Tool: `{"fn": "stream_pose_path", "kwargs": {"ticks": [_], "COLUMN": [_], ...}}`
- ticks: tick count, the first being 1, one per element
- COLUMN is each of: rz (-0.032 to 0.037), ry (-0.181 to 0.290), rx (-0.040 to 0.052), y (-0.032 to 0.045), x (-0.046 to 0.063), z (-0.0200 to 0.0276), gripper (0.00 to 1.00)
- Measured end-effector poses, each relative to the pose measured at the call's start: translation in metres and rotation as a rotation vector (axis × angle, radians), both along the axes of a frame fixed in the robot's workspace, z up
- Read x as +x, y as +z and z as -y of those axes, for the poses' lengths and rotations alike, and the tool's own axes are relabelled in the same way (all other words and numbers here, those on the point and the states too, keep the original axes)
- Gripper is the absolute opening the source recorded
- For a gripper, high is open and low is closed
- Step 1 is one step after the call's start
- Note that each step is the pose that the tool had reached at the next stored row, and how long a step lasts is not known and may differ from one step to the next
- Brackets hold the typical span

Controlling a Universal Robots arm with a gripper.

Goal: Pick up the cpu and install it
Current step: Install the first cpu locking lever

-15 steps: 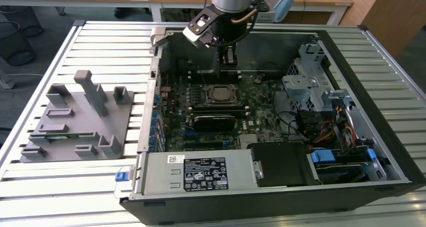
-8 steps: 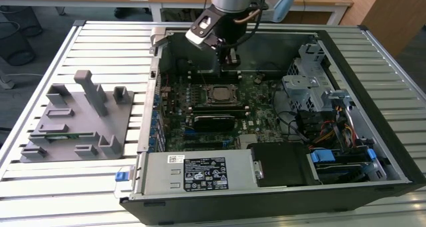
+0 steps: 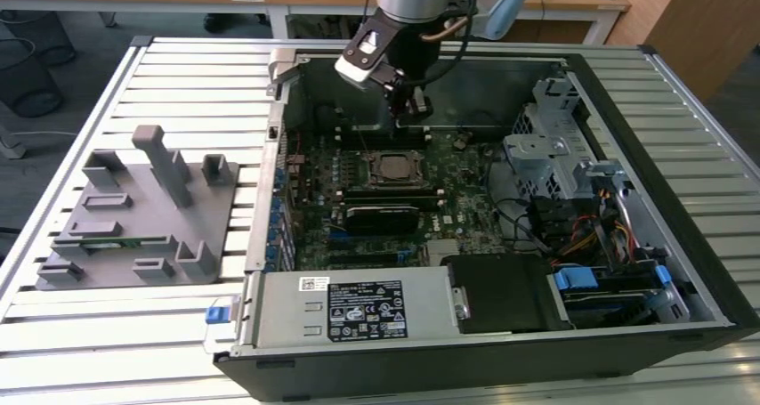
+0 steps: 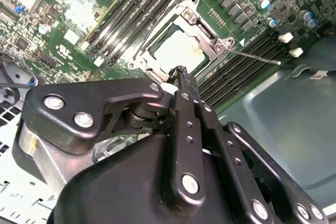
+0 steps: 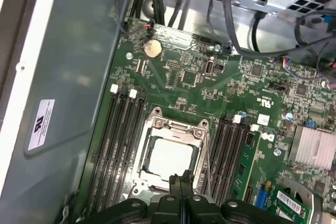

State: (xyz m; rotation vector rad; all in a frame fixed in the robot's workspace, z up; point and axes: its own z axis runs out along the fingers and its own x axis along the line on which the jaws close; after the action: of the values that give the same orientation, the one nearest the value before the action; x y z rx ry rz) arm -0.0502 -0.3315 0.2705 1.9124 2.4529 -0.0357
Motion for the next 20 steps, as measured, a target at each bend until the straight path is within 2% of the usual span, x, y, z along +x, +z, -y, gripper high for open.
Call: {"fn": "stream_pose_path", "kwargs": {"ticks": [14, 20], "rz": [-0.0001, 0.0000], "ry": [0.061, 0.118], "rx": [0.0000, -0.0001], "y": [0.0000, 0.0000], "x": [0.0000, 0.0000], "z": [0.0000, 0.0000], "gripper": [0.11, 0.11]}}
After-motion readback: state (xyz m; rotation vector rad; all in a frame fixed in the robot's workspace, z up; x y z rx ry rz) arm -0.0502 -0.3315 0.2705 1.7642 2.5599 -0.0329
